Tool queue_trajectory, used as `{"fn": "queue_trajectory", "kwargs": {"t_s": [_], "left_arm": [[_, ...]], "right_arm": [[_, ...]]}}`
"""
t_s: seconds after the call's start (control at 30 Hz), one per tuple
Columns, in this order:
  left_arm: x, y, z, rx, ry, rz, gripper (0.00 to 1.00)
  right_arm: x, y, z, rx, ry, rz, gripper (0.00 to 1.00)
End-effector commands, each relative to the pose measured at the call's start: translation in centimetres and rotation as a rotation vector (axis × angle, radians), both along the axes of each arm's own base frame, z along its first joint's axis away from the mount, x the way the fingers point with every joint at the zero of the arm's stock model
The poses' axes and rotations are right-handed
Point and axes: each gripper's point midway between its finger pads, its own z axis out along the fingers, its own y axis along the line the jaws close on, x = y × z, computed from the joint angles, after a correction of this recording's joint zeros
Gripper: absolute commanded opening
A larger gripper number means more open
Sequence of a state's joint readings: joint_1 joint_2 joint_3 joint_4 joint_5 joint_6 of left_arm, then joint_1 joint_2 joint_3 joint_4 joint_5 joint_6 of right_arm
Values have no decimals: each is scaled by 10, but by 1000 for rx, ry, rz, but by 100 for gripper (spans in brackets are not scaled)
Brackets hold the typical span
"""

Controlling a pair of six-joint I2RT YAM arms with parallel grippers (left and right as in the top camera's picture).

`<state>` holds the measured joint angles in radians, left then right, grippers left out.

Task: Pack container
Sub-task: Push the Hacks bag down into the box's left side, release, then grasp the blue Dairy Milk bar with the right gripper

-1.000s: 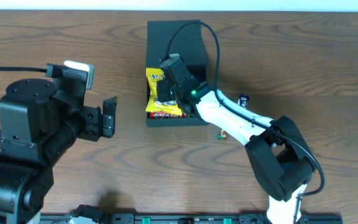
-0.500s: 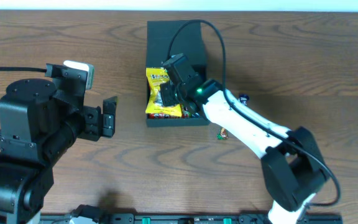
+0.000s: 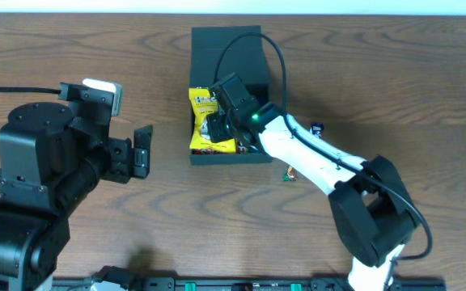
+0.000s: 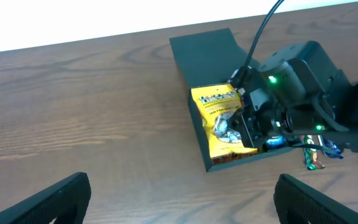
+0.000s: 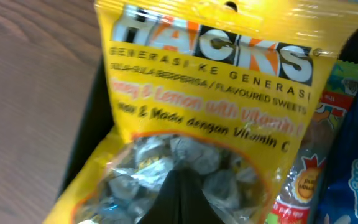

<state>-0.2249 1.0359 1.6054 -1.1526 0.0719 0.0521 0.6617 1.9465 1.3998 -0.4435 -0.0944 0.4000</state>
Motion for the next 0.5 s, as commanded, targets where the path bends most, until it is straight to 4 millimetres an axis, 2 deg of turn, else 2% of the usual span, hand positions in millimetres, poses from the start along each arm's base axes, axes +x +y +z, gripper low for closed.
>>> {"fn": "queue_trajectory", "kwargs": {"t_s": [0.0,0.07,0.17,0.27,0.37,0.47], "left_arm": [[-1,1,5,-8,-10,8,95],[-1,1,5,-9,-10,8,95],[-1,1,5,-14,-9,12,95],[-1,1,5,-14,-9,12,95],[-1,1,5,-14,-10,12,95],[0,1,5,-15,-12,12,95]], "right_arm": [[11,-12,61,68,-94,-18,1],[13,-33,76,54,-100,-73,1],[7,-94,80,-43,-30,-259,6],[-8,-146,62,-174,81,-380,6],[-20,-187,40,-286,151,-456,5],[-28,-219,18,-341,196,-532,6]]}}
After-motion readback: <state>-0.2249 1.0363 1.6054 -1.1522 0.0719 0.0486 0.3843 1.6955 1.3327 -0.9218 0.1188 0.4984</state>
